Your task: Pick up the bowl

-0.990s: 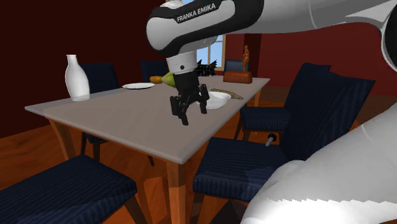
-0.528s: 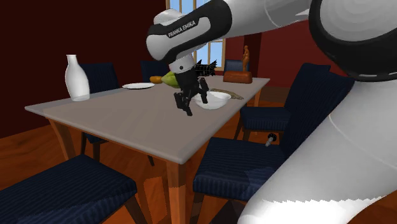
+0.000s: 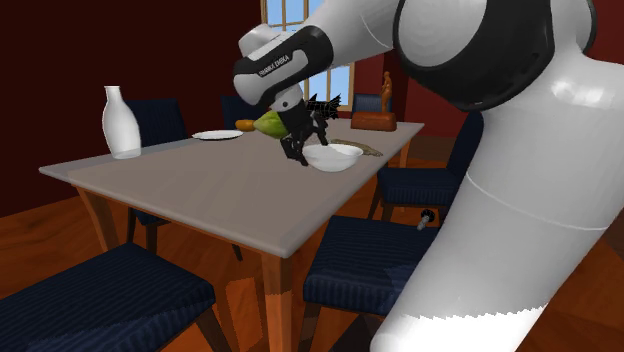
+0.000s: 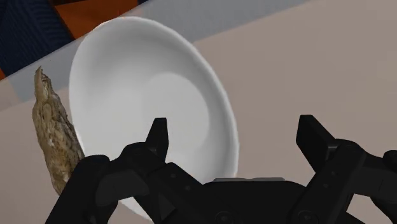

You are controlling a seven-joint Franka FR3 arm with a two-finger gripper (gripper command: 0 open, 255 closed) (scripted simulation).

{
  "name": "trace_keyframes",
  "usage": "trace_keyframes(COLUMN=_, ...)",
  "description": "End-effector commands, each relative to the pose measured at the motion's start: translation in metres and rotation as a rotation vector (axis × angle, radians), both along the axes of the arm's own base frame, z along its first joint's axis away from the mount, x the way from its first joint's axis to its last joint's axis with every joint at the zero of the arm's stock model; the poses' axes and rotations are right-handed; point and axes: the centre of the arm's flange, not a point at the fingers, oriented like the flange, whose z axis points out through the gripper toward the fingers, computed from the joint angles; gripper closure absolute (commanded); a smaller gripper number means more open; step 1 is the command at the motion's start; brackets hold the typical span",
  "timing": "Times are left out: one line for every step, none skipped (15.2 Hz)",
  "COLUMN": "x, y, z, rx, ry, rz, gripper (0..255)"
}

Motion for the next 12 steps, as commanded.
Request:
trace_keyframes(x=0.016, y=-0.014, z=0.002, rx=-0.04, ry=0.002, rz=-0.003, gripper=0)
trace_keyframes(x=0.016, y=-0.014, z=-0.003, rx=-0.04, ry=0.002, rz=-0.003, gripper=0)
trace_keyframes(x=0.016, y=-0.014, z=-0.009, rx=-0.04, ry=0.002, rz=-0.003, gripper=0)
trace_keyframes(x=0.016, y=-0.014, z=-0.014, rx=-0.04, ry=0.002, rz=-0.003, gripper=0)
trace_keyframes(x=0.016, y=-0.014, z=-0.019, rx=-0.04, ry=0.002, rz=-0.003, gripper=0)
trace_keyframes(x=0.016, y=-0.014, z=-0.025, rx=-0.04, ry=0.002, rz=-0.003, gripper=0)
trace_keyframes(x=0.016, y=-0.014, z=-0.03, rx=-0.04, ry=0.002, rz=-0.003, gripper=0)
trace_keyframes(x=0.016, y=-0.014, z=-0.035, rx=-0.04, ry=0.002, rz=-0.003, gripper=0)
trace_keyframes(x=0.016, y=-0.014, z=-0.038, rx=-0.04, ry=0.002, rz=-0.003, gripper=0)
trace_keyframes(x=0.016, y=-0.014, z=-0.038, rx=-0.04, ry=0.002, rz=-0.003, gripper=0)
trace_keyframes(x=0.016, y=-0.014, z=-0.038, rx=-0.04, ry=0.002, rz=-0.003, gripper=255)
trace_keyframes(x=0.015, y=-0.014, z=-0.038, rx=-0.04, ry=0.002, rz=-0.003, gripper=255)
